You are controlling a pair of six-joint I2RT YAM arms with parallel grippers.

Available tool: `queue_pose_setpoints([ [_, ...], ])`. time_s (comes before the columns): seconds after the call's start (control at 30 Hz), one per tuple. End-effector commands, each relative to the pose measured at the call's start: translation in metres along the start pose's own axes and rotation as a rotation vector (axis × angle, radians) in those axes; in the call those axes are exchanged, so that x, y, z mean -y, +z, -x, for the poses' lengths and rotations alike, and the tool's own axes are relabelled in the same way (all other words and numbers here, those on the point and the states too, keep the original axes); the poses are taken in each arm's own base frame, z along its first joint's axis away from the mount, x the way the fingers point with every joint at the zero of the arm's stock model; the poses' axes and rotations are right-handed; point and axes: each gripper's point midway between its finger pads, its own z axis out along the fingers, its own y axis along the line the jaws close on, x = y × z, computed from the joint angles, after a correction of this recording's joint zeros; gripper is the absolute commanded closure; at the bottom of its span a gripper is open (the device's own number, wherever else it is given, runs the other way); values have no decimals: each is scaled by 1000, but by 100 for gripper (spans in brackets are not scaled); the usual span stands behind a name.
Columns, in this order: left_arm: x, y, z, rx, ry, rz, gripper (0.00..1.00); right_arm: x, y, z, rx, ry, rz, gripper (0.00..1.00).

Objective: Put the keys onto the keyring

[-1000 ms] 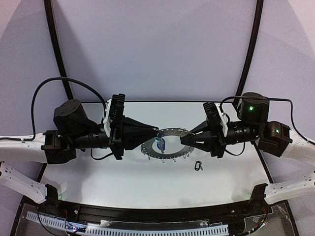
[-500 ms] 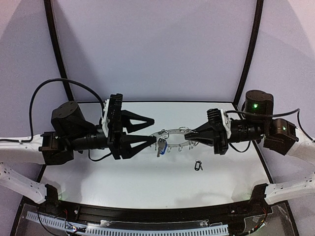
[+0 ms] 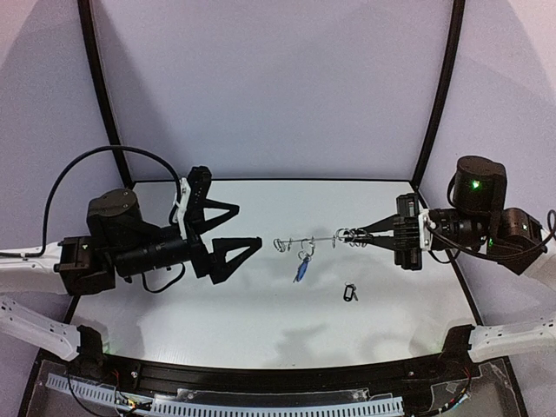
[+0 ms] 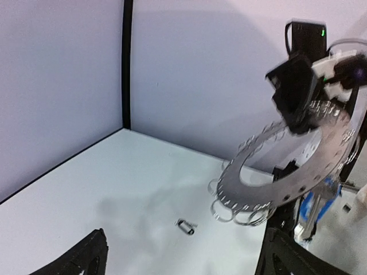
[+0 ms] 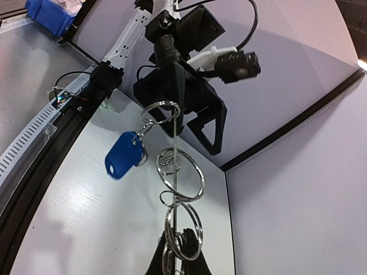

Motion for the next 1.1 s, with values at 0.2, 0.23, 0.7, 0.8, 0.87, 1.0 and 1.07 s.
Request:
queue_pose_setpoints([
  [0.2,26,-1,-18,-95,-258,-233,23,5,2,7,11,-24,18,100],
  [0.23,35,-2,-15,-82,-273,-303,23,5,2,7,11,-23,18,100],
  [0.7,44,18,-19,-137,-433,-462,37,5,0,7,16,-23,12,100],
  [0.8,46,21,-18,-136,-455,-497,42,4,0,8,19,-23,14,100],
  [0.87,46,22,-16,-135,-468,-516,44,4,1,7,18,-21,16,100],
  [1.0,48,23,-15,-139,-483,-548,49,4,1,6,14,-18,14,100],
  [1.07,46,23,-15,-141,-487,-540,49,4,1,6,12,-17,13,100],
])
